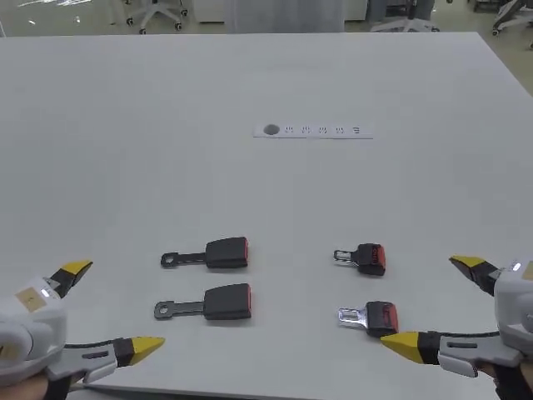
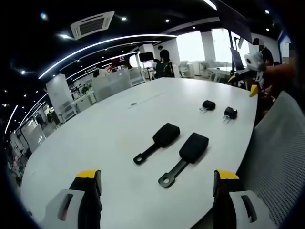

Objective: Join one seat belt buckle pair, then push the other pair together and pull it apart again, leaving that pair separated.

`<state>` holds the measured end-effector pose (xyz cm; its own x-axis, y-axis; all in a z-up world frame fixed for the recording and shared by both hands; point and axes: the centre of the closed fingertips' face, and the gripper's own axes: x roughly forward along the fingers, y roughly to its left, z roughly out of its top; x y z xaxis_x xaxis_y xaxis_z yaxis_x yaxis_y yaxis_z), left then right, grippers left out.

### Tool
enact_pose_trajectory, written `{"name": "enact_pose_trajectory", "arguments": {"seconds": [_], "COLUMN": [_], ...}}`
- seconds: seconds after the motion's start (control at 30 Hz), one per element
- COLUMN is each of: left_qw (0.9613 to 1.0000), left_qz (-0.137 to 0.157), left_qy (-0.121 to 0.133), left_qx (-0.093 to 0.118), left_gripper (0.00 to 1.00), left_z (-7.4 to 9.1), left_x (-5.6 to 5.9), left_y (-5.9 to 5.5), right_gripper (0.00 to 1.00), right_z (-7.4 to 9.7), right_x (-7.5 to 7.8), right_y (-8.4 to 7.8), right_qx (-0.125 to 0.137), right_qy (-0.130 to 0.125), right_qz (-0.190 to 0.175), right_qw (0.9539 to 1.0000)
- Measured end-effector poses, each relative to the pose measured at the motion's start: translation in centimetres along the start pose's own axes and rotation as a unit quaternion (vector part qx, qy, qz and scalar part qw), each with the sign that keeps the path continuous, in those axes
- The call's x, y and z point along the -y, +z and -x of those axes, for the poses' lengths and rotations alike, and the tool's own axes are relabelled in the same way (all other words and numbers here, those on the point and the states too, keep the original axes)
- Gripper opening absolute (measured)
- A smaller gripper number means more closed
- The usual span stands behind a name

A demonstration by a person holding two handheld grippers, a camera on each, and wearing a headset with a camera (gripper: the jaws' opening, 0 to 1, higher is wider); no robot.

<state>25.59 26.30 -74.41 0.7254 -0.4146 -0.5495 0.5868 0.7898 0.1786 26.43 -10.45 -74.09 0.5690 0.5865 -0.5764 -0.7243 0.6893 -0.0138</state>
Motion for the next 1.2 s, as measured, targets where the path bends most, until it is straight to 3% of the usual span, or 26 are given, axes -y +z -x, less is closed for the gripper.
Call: {"name": "enact_pose_trajectory", "arguments": {"seconds": [0.43, 0.53, 0.73, 1.0, 1.2], "left_qw": [1.0, 1.0, 1.0, 0.9991, 0.9981], "left_qz": [0.0, 0.0, -0.002, -0.025, -0.036], "left_qy": [-0.002, -0.003, -0.005, -0.027, -0.042], "left_qx": [-0.002, -0.003, -0.005, -0.02, -0.026], "left_gripper": [1.0, 1.0, 1.0, 0.98, 0.97], "left_z": [0.0, -0.1, -0.1, -0.3, -0.3], "left_x": [0.1, 0.1, 0.2, 1.4, 1.9], "left_y": [0.0, -0.1, -0.2, -0.4, -0.4], "right_gripper": [0.99, 0.94, 0.96, 0.92, 0.95], "right_z": [-0.1, 0.1, 0.0, -0.1, 0.1], "right_x": [0.1, 0.3, 0.1, -0.6, -0.5], "right_y": [-0.1, -0.4, -0.7, -1.1, -1.0], "right_qx": [-0.004, -0.016, -0.027, -0.047, -0.05], "right_qy": [-0.002, -0.007, -0.003, 0.012, 0.014], "right_qz": [0.006, 0.013, 0.02, 0.038, 0.034], "right_qw": [1.0, 0.9998, 0.9994, 0.9981, 0.9981]}}
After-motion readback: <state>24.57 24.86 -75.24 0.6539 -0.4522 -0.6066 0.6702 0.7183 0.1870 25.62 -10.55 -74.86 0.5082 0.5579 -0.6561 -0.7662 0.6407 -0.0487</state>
